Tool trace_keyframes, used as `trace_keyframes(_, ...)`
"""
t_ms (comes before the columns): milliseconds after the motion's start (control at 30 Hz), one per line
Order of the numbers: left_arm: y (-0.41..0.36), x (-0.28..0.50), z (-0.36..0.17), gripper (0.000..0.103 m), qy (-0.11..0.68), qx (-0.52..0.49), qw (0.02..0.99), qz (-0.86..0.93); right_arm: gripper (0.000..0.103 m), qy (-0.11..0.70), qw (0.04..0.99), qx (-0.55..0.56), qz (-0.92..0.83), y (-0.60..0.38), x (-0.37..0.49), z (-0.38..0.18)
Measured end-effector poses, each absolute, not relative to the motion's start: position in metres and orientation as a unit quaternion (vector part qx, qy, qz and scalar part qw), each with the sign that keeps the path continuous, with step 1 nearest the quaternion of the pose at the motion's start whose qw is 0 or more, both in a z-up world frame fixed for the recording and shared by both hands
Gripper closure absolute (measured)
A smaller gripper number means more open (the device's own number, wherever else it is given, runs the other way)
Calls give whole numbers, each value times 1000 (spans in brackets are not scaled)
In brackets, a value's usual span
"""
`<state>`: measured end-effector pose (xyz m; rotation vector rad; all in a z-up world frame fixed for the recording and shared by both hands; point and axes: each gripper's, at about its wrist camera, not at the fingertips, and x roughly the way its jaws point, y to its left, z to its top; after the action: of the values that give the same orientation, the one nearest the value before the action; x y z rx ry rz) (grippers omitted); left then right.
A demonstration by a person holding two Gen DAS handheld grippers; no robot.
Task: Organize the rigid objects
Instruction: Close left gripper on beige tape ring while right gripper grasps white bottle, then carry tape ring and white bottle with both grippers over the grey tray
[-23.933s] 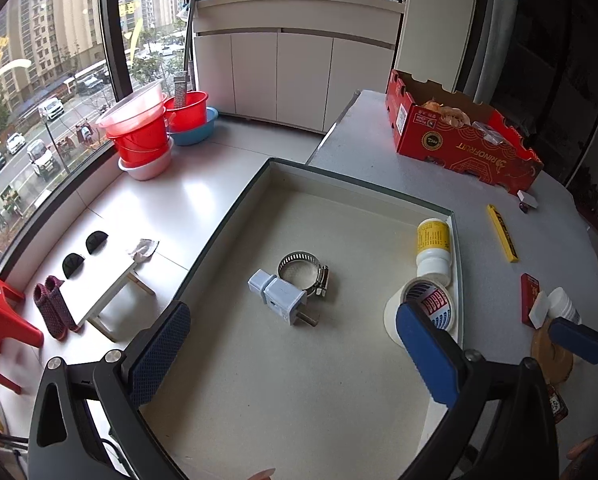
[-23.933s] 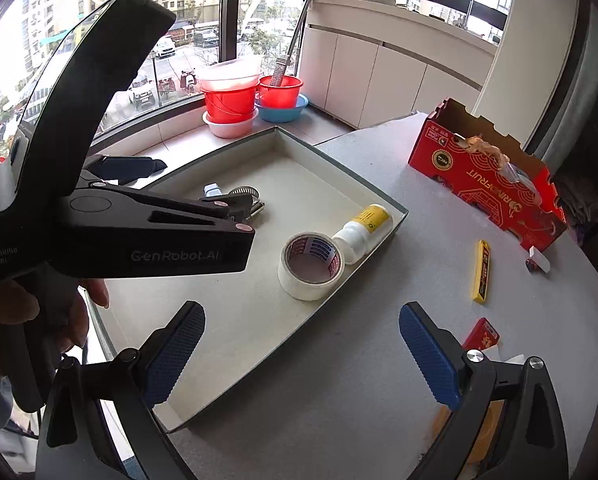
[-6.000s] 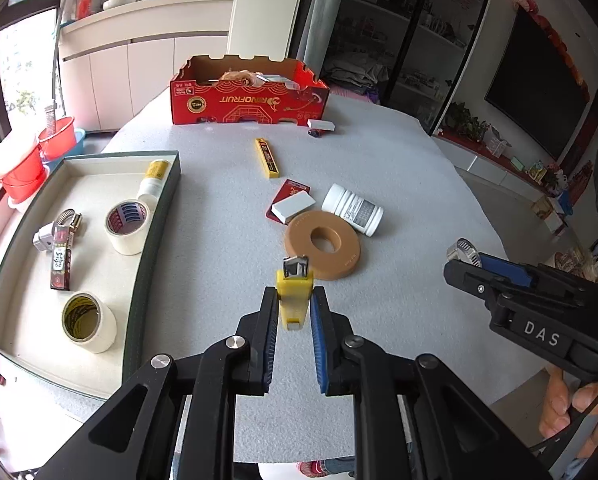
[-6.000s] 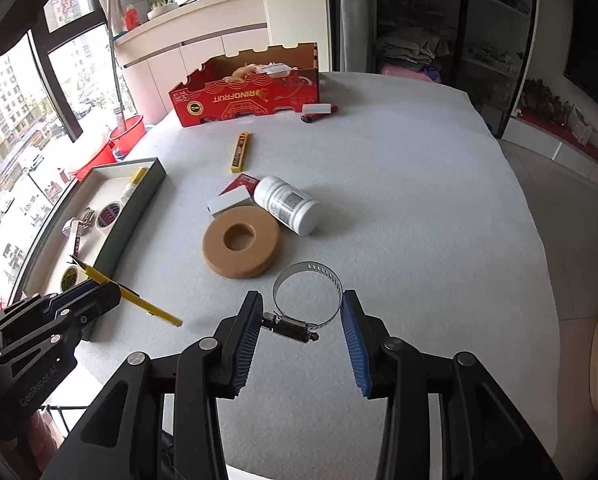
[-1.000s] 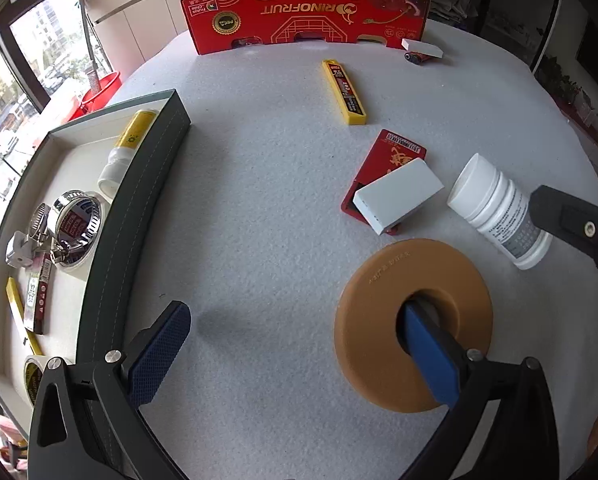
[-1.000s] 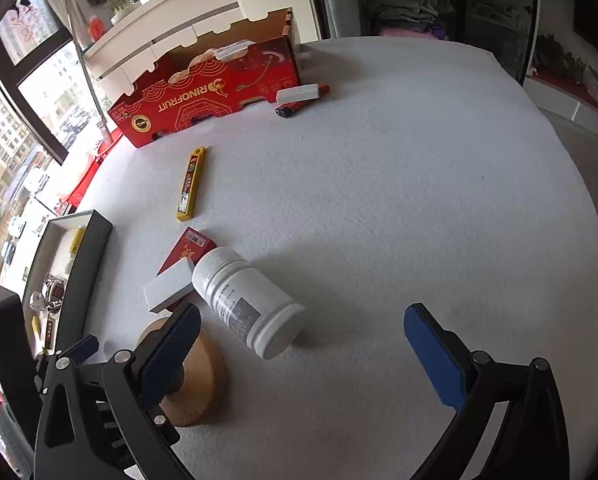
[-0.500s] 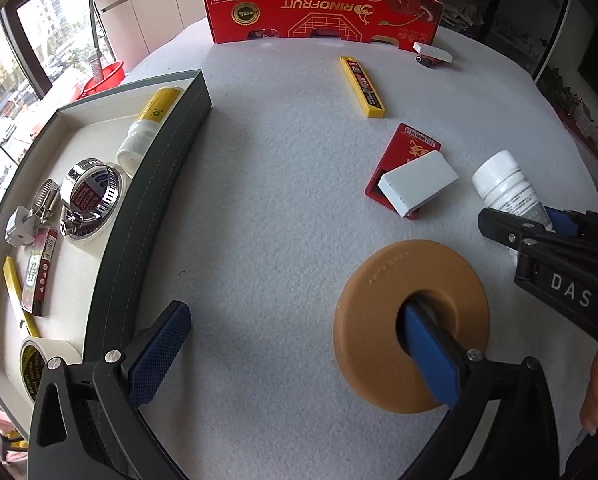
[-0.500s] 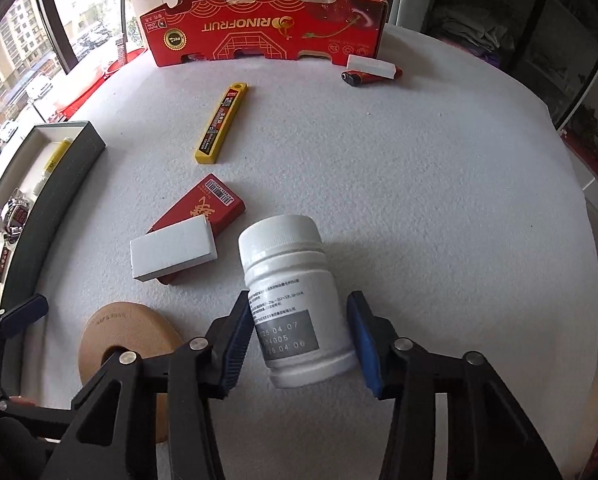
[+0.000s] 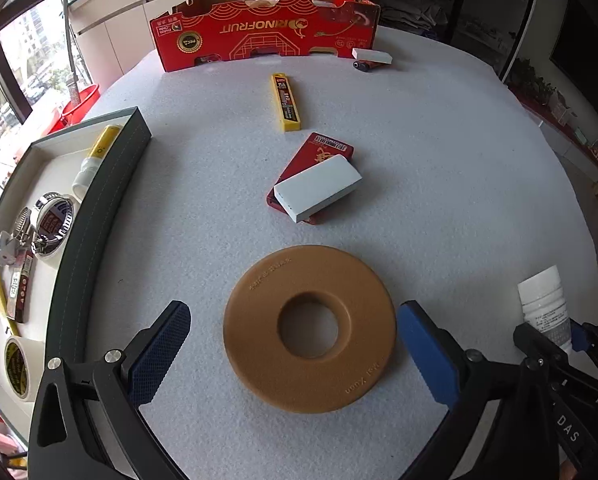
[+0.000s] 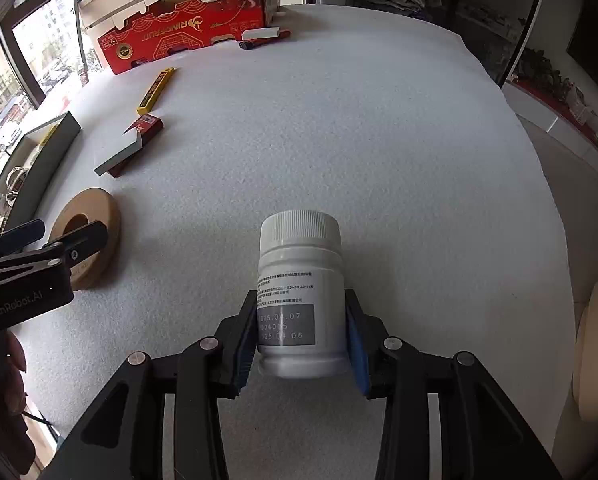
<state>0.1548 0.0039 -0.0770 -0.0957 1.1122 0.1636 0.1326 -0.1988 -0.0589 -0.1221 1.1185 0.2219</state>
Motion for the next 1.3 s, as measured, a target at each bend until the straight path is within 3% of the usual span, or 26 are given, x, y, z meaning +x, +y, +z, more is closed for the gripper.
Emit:
trace_keyframes(167, -2, 161, -89, 0, 531, -42, 844, 68, 61, 518, 847, -54, 103, -199, 130, -60)
trace_keyframes(267, -2, 156, -89, 0, 513, -43, 854, 67, 44, 516, 846, -56, 124, -194, 129, -61)
trace_keyframes(300, -2, 154, -90, 0, 506, -44, 859, 68, 42, 514, 847, -66, 120, -190, 128, -62)
trace_keyframes(567, -4, 148, -91, 0, 479, -45, 874, 74, 42, 512, 850, -52, 116, -191, 128, -62)
trace_keyframes(800, -3, 154, -91, 0, 500, -49, 861, 79, 21, 518, 840, -84, 138, -177, 126, -66)
trace_keyframes(967, -5, 153, -89, 6, 509, -45, 857, 68, 24, 529, 836, -77, 125, -176, 126, -64)
trace_keyframes(1000, -7, 151, -87, 12, 508, -40, 858, 62, 34, 528, 837, -78, 126, -176, 126, -63)
trace_keyframes(1033, -9, 150, -86, 14, 509, -36, 858, 55, 41, 527, 837, -79, 128, -176, 125, -61)
trace_keyframes(1067, -10, 149, -86, 14, 512, -33, 857, 51, 54, 527, 836, -79, 129, -176, 125, -60)
trace_keyframes(1100, -11, 148, -86, 14, 513, -33, 856, 48, 58, 529, 835, -78, 129, -176, 124, -60)
trace_keyframes(1300, -16, 131, -83, 14, 520, -28, 853, 28, 58, 533, 835, -61, 120, -181, 115, -57)
